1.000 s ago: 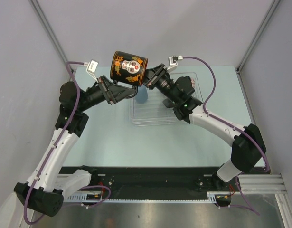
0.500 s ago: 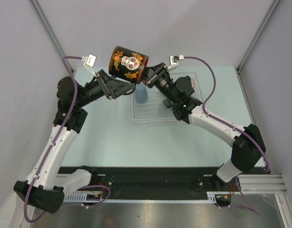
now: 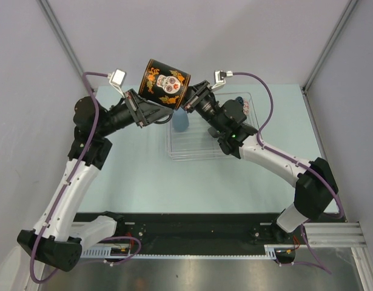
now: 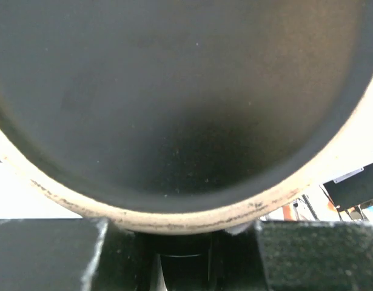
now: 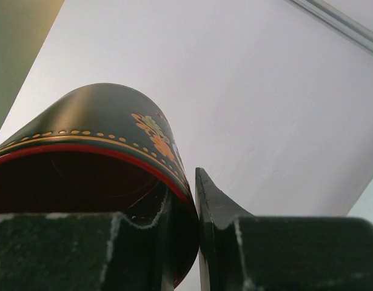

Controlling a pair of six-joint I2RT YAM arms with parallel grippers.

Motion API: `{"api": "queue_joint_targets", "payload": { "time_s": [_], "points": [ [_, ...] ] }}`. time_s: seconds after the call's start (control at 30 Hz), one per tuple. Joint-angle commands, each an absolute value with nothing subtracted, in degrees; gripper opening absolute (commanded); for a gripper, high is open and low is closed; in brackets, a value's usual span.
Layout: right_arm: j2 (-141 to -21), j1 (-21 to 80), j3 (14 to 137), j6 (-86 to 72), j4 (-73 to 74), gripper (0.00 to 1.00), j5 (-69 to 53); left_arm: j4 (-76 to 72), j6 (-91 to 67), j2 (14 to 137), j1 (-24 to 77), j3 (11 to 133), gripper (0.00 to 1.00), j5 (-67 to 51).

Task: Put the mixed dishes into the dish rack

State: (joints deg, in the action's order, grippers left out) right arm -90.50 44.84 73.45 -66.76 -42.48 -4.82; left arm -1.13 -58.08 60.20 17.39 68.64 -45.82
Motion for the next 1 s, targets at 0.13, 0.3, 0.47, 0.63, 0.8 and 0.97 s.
{"api": "queue_joint_targets", "payload": {
  "time_s": [0.13, 0.3, 0.47, 0.63, 0.8, 0.97],
  "points": [
    [-89.56, 47.37, 76.46, -66.45, -42.19, 0.05, -10.10, -6.33, -50.71, 58.98, 16.26, 70.49, 0.00, -45.00],
    [-87.46, 44.48, 76.20, -65.22, -35.78, 0.37, -12.57, -6.24, -50.98, 57.83, 11.78, 70.31, 0.00, -45.61],
    [-82.54, 41.32, 74.36, -62.75, -27.79, 0.56, -14.15, -2.82, -47.38, 56.08, 9.14, 69.87, 0.00, -45.79],
    [-77.27, 37.19, 69.80, -59.86, -19.97, 0.78, -16.34, -0.44, -44.13, 56.07, 8.18, 71.54, 0.00, -45.26],
    [-64.73, 32.09, 63.03, -58.10, -9.33, 1.00, -16.00, 9.46, -34.91, 57.74, 8.17, 74.44, 0.00, -41.68],
    [-53.10, 27.34, 62.49, -48.98, 1.64, 1.00, -12.49, 24.94, -14.70, 62.92, 15.88, 78.13, 0.00, -30.08]
  ]
}}
